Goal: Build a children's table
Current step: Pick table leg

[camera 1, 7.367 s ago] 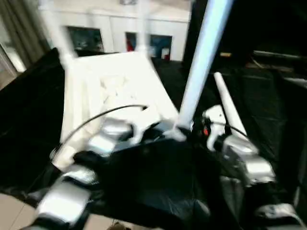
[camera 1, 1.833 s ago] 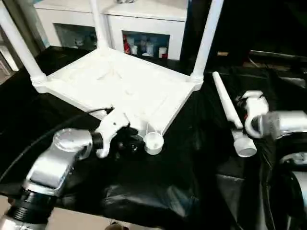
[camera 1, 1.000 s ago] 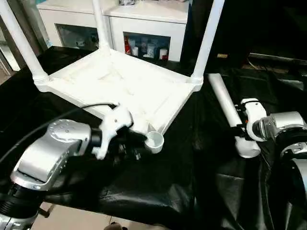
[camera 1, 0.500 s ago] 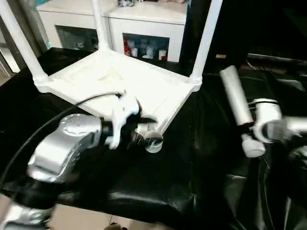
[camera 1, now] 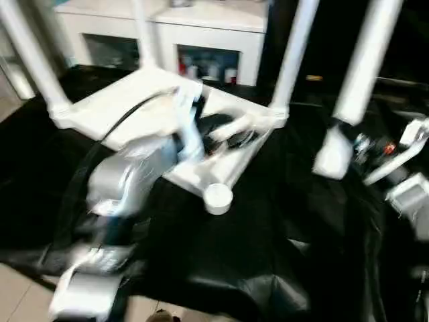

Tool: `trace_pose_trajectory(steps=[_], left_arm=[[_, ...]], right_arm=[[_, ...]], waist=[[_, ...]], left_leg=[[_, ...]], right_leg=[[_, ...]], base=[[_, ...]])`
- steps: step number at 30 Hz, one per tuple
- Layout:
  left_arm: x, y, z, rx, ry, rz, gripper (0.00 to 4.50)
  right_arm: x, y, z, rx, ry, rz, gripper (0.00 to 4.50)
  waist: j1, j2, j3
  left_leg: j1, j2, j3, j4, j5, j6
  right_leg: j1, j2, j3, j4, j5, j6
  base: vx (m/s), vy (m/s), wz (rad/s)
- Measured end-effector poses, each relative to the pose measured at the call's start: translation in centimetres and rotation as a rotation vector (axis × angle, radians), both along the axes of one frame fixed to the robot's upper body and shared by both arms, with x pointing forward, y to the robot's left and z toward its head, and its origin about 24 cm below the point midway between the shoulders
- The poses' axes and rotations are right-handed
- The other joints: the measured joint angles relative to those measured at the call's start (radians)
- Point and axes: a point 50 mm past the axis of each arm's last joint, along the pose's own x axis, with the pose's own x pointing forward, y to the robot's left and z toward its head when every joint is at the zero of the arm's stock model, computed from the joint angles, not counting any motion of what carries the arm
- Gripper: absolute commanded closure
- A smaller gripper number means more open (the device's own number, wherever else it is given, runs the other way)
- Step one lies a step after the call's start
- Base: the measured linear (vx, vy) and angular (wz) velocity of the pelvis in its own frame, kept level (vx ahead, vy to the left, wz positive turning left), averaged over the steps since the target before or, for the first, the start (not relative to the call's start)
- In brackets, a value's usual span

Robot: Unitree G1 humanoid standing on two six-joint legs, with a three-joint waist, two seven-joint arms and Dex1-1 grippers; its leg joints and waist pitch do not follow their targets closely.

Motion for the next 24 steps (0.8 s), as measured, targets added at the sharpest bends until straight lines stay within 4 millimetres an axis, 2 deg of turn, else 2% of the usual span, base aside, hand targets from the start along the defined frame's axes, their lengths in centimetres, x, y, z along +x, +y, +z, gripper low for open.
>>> trace_pose_trajectory(steps=[3, 6, 13, 24], left_arm=[[0.6, -1.1, 1.4, -0.131, 0.062, -0.053, 0.00], [0.5, -2.0, 2.1, -0.184, 0.095, -0.104, 0.00], [0.4, -3.9, 0.4, -0.175, 0.203, -0.148, 0.00], [-0.1, -4.6, 1.0, -0.242, 0.248, -0.227, 0.00]], right_arm=[[-0.7, 1.5, 1.4, 0.028, -0.068, 0.125, 2.62], [-1.3, 2.7, 1.8, 0.039, -0.087, 0.210, 2.62], [-2.3, 5.4, 0.7, 0.040, -0.039, 0.357, 2.62], [-2.7, 7.4, 0.3, -0.001, -0.015, 0.458, 2.62]], waist=[[0.010, 0.000, 0.000], [0.017, 0.000, 0.000], [0.018, -0.001, 0.000], [0.018, -0.001, 0.000]], left_leg=[[0.000, 0.000, 0.000, 0.000, 0.000, 0.000], [0.001, 0.000, -0.001, 0.000, 0.000, 0.000], [-0.003, 0.000, -0.001, -0.004, 0.001, 0.001], [-0.003, 0.000, 0.000, -0.008, 0.001, 0.001]], right_leg=[[0.000, 0.000, 0.000, 0.000, -0.003, 0.005], [0.002, 0.000, -0.001, -0.002, -0.003, 0.006], [0.002, 0.000, -0.001, -0.013, 0.001, 0.009], [0.002, 0.000, -0.001, -0.015, 0.002, 0.007]], base=[[0.000, 0.000, 0.00], [0.000, 0.000, 0.00], [0.000, 0.000, 0.00], [0.000, 0.000, 0.00]])
